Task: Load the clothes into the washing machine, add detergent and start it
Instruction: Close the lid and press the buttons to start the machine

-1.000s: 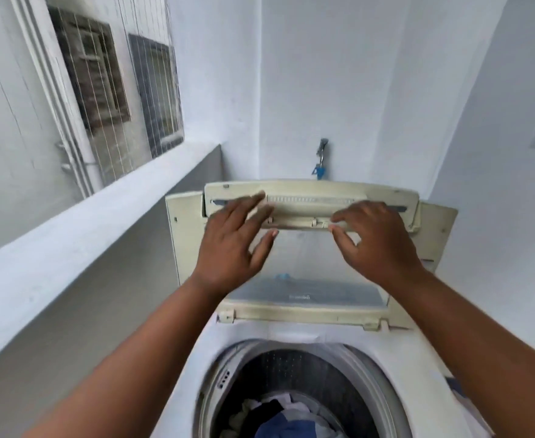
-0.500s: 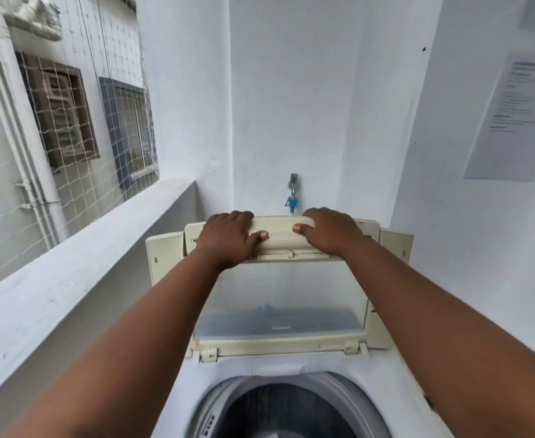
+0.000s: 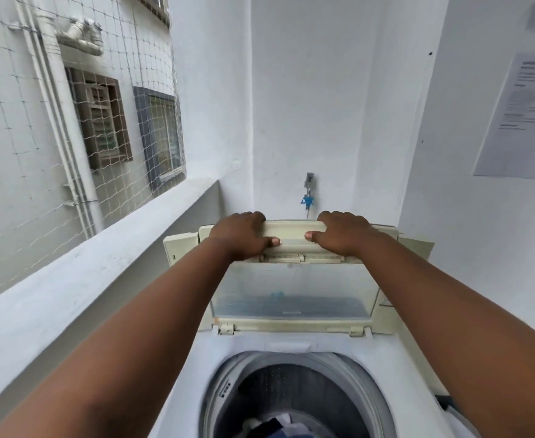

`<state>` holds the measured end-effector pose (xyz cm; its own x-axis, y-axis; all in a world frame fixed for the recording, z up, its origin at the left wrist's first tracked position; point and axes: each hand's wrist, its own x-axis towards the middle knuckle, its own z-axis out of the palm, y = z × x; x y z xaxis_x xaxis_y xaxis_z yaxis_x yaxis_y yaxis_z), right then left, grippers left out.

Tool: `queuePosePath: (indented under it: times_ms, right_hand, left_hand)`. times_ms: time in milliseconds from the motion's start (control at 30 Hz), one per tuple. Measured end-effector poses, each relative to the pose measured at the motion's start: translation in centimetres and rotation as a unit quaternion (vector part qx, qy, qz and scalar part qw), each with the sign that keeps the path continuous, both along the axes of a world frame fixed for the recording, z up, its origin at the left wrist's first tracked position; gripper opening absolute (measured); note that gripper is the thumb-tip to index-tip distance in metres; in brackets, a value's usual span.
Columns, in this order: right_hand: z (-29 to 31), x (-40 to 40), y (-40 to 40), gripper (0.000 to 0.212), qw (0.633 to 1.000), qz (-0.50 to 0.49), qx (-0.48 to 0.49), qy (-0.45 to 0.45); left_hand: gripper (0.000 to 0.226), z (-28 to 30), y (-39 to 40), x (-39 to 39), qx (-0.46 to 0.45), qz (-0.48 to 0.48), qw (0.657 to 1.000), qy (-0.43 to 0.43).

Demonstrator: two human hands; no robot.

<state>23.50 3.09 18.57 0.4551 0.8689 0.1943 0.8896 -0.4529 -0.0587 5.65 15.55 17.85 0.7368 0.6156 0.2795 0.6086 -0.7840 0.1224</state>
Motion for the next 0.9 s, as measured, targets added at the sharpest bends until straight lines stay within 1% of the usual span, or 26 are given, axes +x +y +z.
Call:
queuePosePath:
  times_ms: [100,200,300,400,467,567,667,733,900]
  right_hand:
    - [-0.3,-0.6,-1.8,0.061,0.999,0.033,-0.016,0.010]
    - [-1.2,-1.4,-3.5,0.062,0.998,0.061,-0.029,0.017]
    - [-2.2,-2.3,-5.3,0.055,0.997,0.075,-0.008,0.015]
    - [-3.2,-3.4,-6.8,0.052,0.996,0.084,0.014,0.027]
    - [-3.8,-4.0,-7.7,0.050,0.996,0.085,0.011,0.021]
    - [-4.8,-4.7,-8.9,0.046,0.996,0.090,0.013,0.019]
    - [-6.1,-5.7,-10.1,0.042,0.995,0.093,0.028,0.018]
    - [-6.9,-6.2,-10.6,0.041,0.995,0.095,0.038,0.016]
    - [-8.8,-7.3,-12.2,0.035,0.993,0.095,0.060,0.027]
  left_hand:
    - [0.064,0.4,-2.8,-1.4,-0.006,0.017,1.000,0.026]
    - [0.067,0.2,-5.1,-2.6,-0.023,0.039,0.998,0.032]
    - [0.065,-0.5,-6.7,-3.7,-0.037,0.050,0.997,0.037]
    - [0.062,-1.3,-8.1,-5.0,-0.057,0.049,0.997,0.010]
    - [0.064,-1.9,-9.0,-5.6,-0.063,0.051,0.997,-0.004]
    - [0.066,-3.0,-10.1,-6.4,-0.074,0.053,0.996,-0.015]
    - [0.067,-4.1,-10.7,-7.6,-0.103,0.040,0.994,-0.023]
    - [0.062,-4.7,-10.9,-8.4,-0.109,0.023,0.993,-0.027]
    - [0.041,-6.7,-11.6,-9.7,-0.094,-0.008,0.995,-0.036]
